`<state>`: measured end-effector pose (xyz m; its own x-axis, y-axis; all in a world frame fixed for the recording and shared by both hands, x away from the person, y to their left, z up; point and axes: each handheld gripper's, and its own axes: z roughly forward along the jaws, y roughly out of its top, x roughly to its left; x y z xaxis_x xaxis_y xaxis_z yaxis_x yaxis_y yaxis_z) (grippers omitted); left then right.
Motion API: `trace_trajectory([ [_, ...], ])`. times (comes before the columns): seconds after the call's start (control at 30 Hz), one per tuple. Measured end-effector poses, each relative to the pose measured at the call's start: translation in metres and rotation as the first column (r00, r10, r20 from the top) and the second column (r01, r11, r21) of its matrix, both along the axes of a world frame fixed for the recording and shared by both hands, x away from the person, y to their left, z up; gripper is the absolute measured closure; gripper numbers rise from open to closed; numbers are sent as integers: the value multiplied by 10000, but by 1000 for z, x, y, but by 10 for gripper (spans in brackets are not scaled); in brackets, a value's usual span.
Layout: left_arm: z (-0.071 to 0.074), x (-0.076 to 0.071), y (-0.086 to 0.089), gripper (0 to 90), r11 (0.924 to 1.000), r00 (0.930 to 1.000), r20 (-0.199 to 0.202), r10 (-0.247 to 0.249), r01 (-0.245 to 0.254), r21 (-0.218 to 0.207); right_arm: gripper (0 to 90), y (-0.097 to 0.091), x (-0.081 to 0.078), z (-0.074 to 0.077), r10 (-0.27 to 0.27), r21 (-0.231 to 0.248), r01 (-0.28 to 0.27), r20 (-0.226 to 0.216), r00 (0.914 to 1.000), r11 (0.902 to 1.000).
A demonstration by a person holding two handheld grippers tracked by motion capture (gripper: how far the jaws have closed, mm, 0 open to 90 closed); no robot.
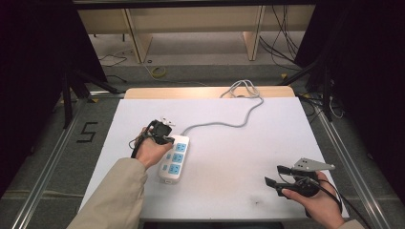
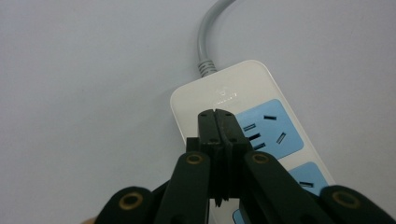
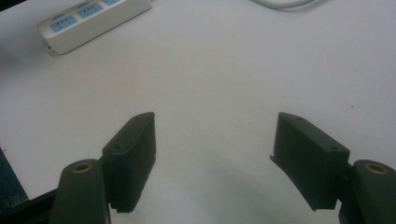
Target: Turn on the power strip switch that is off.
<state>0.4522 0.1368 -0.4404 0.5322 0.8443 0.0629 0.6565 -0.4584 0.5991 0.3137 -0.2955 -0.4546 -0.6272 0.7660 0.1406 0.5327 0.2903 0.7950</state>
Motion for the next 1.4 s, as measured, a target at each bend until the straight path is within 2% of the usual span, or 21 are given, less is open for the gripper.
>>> trace_trajectory([
  [0.33,-3,3,-1,899,9999,9997,-250,-22,26,170,301,0,0,0,20,-9,-20,-37,10000,10000],
  [0.67,-4,3,-3,899,9998,9995,-329,-11,17,187,300,0,0,-1,30,-21,-30,-62,10000,10000],
  [1.03,-2,3,-11,900,9970,9989,-460,46,-10,776,299,1,0,-1,78,-44,-78,-83,9999,10000],
  [1.4,-3,5,-12,900,9966,9983,-567,146,-99,819,299,1,-1,-1,52,-66,-53,-137,9999,10000],
])
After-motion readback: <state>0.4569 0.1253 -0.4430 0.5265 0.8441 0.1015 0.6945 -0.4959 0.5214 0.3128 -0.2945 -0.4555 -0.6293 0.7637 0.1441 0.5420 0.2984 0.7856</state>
